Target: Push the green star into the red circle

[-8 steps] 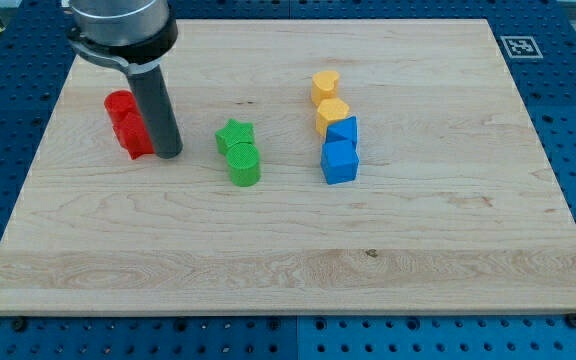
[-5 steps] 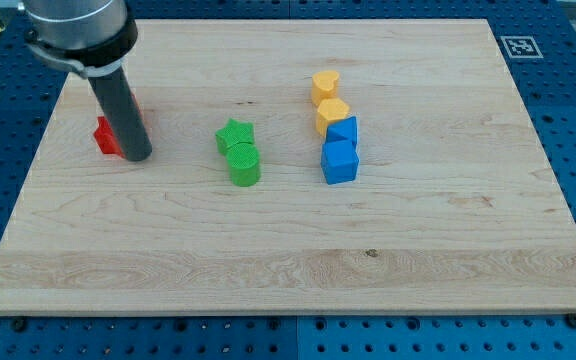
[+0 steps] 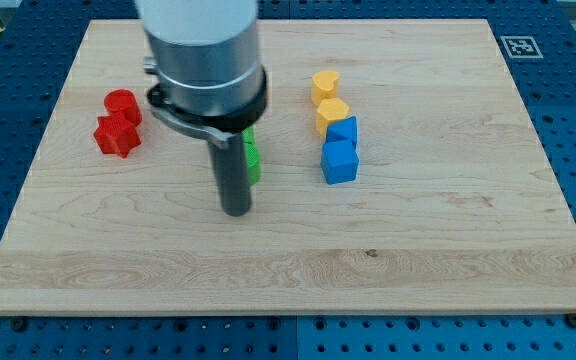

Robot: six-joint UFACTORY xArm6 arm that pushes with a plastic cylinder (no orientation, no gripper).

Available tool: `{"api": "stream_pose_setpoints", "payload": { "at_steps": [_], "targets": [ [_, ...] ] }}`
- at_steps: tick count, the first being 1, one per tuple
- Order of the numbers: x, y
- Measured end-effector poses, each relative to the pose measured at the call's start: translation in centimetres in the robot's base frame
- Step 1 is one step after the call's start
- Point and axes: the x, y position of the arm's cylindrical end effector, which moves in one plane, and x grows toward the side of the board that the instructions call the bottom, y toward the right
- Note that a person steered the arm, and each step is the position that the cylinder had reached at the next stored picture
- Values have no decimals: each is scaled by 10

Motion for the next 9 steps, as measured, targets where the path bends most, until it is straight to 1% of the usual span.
{"api": "stream_pose_setpoints", "payload": {
  "at_steps": [1, 2, 3, 4, 6, 8, 9],
  "targets": [
    [8, 40],
    [-7, 47],
    [-42, 16],
    [-47, 16],
    [-70, -42],
    [-73, -77],
    [-63, -79]
  ]
}}
